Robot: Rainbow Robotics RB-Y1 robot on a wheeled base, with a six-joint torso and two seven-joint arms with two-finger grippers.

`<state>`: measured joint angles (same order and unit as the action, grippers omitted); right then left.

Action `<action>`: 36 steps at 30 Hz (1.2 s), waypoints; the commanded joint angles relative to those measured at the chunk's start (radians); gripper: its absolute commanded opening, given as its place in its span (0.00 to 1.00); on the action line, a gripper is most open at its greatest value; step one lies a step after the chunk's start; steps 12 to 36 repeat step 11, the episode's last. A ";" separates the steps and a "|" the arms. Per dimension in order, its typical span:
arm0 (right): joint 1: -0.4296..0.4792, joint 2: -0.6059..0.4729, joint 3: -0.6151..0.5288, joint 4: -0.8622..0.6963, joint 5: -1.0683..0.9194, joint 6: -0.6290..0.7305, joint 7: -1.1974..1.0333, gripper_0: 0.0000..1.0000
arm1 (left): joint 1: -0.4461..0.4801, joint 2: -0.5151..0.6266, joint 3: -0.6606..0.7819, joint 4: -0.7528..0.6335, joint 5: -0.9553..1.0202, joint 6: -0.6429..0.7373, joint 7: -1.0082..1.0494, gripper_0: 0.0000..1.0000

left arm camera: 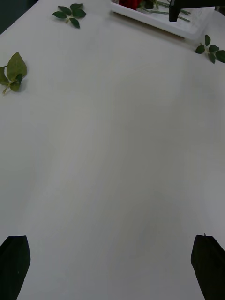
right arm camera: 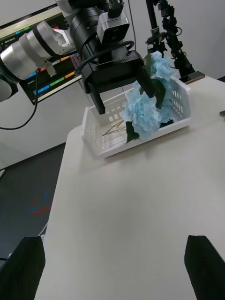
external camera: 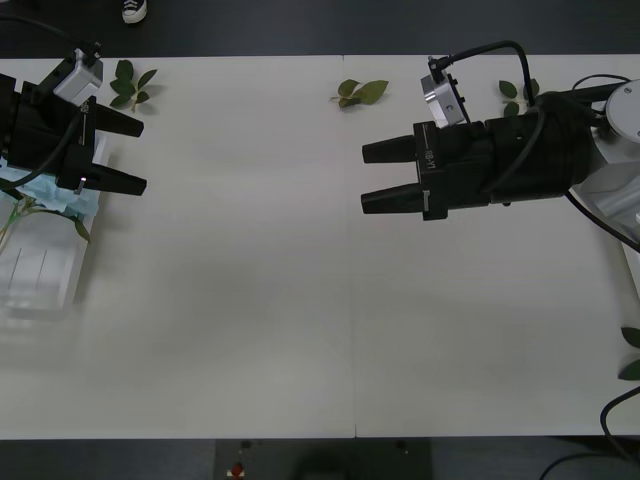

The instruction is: Put the red flowers into the right box and the blue flowers into the left box

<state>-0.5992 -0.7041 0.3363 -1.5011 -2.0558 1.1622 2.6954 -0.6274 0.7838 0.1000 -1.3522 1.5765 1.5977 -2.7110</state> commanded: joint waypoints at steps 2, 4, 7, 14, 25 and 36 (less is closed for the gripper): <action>-0.030 0.014 -0.022 -0.011 0.003 -0.007 0.010 0.87 | -0.025 0.026 0.020 -0.018 0.000 0.002 0.006 1.00; -0.028 0.015 -0.022 -0.011 0.005 -0.006 0.010 0.87 | -0.025 0.026 0.020 -0.018 0.000 0.002 0.006 1.00; -0.028 0.015 -0.019 -0.011 0.005 -0.006 0.010 0.87 | -0.025 0.026 0.020 -0.018 0.000 0.002 0.006 1.00; -0.028 0.015 -0.019 -0.011 0.005 -0.006 0.010 0.87 | -0.025 0.026 0.020 -0.018 0.000 0.002 0.006 1.00; -0.028 0.015 -0.019 -0.011 0.005 -0.006 0.010 0.87 | -0.025 0.026 0.020 -0.018 0.000 0.002 0.006 1.00; -0.028 0.015 -0.019 -0.011 0.005 -0.006 0.010 0.87 | -0.025 0.026 0.020 -0.018 0.000 0.002 0.006 1.00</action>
